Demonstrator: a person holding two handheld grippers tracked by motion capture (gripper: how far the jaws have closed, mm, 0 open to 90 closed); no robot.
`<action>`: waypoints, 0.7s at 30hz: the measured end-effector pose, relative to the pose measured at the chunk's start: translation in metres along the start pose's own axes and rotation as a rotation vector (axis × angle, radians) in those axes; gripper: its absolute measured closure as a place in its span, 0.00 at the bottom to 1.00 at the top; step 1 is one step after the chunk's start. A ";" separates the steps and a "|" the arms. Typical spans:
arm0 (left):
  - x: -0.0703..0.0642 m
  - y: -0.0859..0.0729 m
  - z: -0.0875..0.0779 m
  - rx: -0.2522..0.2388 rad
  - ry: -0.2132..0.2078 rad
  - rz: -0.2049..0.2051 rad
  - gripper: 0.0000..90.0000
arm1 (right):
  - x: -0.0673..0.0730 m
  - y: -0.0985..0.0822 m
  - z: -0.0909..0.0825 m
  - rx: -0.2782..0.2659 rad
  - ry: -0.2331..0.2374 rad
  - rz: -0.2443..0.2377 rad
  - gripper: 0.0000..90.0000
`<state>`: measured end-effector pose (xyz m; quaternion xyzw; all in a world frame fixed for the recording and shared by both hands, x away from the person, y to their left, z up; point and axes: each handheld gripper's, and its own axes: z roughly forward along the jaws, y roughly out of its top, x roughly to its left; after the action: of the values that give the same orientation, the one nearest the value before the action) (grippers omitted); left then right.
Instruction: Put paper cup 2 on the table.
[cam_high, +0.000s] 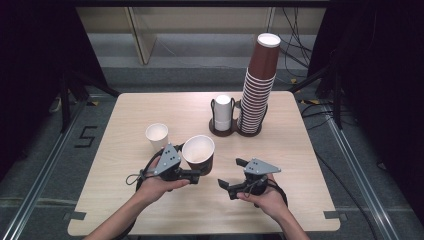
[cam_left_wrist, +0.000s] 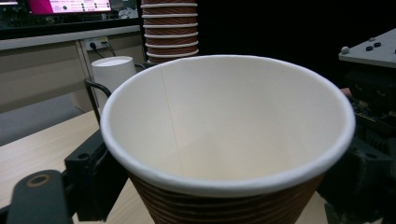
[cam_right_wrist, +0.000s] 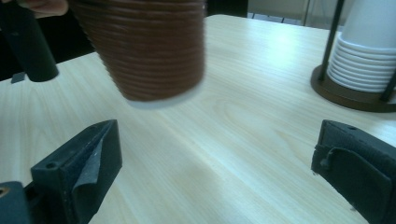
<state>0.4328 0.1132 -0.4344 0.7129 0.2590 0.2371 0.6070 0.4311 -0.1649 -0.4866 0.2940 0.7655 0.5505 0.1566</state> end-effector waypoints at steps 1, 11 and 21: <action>0.001 -0.001 -0.002 0.000 0.008 0.001 0.15 | 0.000 0.000 0.000 0.007 0.009 0.025 0.02; 0.018 -0.007 -0.025 -0.009 0.069 0.004 0.15 | -0.007 -0.001 -0.002 -0.017 -0.017 0.034 0.02; 0.034 -0.014 -0.048 -0.023 0.136 0.007 0.15 | -0.008 -0.003 -0.001 -0.012 -0.005 0.053 0.02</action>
<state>0.4258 0.1735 -0.4405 0.6889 0.2944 0.2901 0.5954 0.4364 -0.1715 -0.4897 0.3147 0.7536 0.5584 0.1457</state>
